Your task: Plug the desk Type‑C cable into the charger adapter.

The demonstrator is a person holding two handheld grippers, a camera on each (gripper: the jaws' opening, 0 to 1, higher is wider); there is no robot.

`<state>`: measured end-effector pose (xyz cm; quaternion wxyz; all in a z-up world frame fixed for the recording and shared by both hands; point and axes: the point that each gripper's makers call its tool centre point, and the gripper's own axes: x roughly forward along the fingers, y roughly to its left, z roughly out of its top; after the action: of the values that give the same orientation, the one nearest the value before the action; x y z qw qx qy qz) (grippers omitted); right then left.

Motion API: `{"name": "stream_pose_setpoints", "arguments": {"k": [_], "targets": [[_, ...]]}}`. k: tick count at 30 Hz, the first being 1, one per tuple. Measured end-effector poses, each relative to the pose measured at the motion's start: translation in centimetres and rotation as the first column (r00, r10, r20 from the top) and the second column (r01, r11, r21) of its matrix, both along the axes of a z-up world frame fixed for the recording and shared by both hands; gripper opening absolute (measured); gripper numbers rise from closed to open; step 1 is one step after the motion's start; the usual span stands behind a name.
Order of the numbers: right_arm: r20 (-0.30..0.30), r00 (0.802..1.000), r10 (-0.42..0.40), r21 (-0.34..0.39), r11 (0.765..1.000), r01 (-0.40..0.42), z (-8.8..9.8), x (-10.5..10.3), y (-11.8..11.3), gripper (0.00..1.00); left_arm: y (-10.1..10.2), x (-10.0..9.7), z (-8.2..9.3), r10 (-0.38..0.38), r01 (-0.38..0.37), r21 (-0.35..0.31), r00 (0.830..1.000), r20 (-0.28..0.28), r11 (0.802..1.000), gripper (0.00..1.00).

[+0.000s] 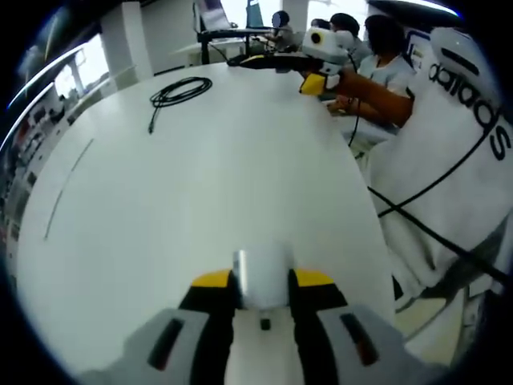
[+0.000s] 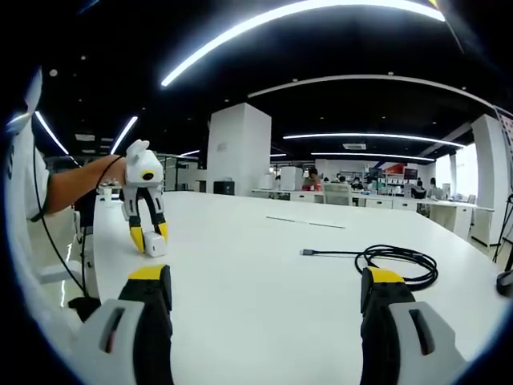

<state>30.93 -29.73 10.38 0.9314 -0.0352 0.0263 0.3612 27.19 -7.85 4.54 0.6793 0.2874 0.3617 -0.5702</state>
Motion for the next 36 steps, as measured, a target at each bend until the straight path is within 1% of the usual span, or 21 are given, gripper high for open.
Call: {"name": "stream_pose_setpoints", "arguments": {"k": [10, 13, 16, 22, 25, 31, 33, 36], "targets": [[-0.004, 1.000, 0.005, 0.002, 1.000, -0.005, -0.1, -0.1, 0.1, 1.00, 0.3, -0.1, 0.0, -0.019, 0.019, 0.002, 1.000, -0.006, 1.000, 0.26], [-0.004, 1.000, 0.007, 0.006, 1.000, -0.007, 0.0, -0.1, 0.1, 1.00, 0.4, -0.1, 0.0, -0.035, 0.035, 0.003, 0.999, -0.003, 0.999, 0.26], [-0.005, 1.000, 0.009, 0.007, 1.000, -0.009, 0.0, -0.1, 0.2, 1.00, 0.5, -0.1, 0.0, -0.038, 0.038, 0.002, 0.999, -0.004, 0.999, 0.26], [-0.007, 1.000, 0.012, 0.003, 1.000, -0.012, -0.1, -0.1, 0.3, 1.00, 1.7, 0.8, -0.1, -0.038, 0.038, 0.000, 0.999, -0.008, 0.999, 0.26], [-0.007, 1.000, 0.016, 0.001, 1.000, -0.016, -0.1, -0.1, 0.4, 1.00, 1.4, 0.5, -0.1, -0.035, 0.035, -0.002, 0.999, -0.007, 0.999, 0.26], [-0.012, 1.000, 0.019, -0.001, 1.000, -0.019, -0.2, -0.2, 0.5, 1.00, 1.8, 0.9, -0.1, -0.034, 0.034, -0.008, 0.999, -0.008, 0.999, 0.26], [-0.014, 1.000, 0.023, 0.001, 1.000, -0.023, -0.1, -0.2, 0.6, 1.00, 0.9, 0.0, -0.1, -0.029, 0.029, -0.014, 1.000, -0.010, 0.999, 0.27], [-0.014, 1.000, 0.026, 0.002, 1.000, -0.026, -0.1, -0.2, 0.6, 1.00, 0.4, -0.4, 0.0, -0.031, 0.031, -0.022, 0.999, -0.013, 0.999, 0.28]]}}
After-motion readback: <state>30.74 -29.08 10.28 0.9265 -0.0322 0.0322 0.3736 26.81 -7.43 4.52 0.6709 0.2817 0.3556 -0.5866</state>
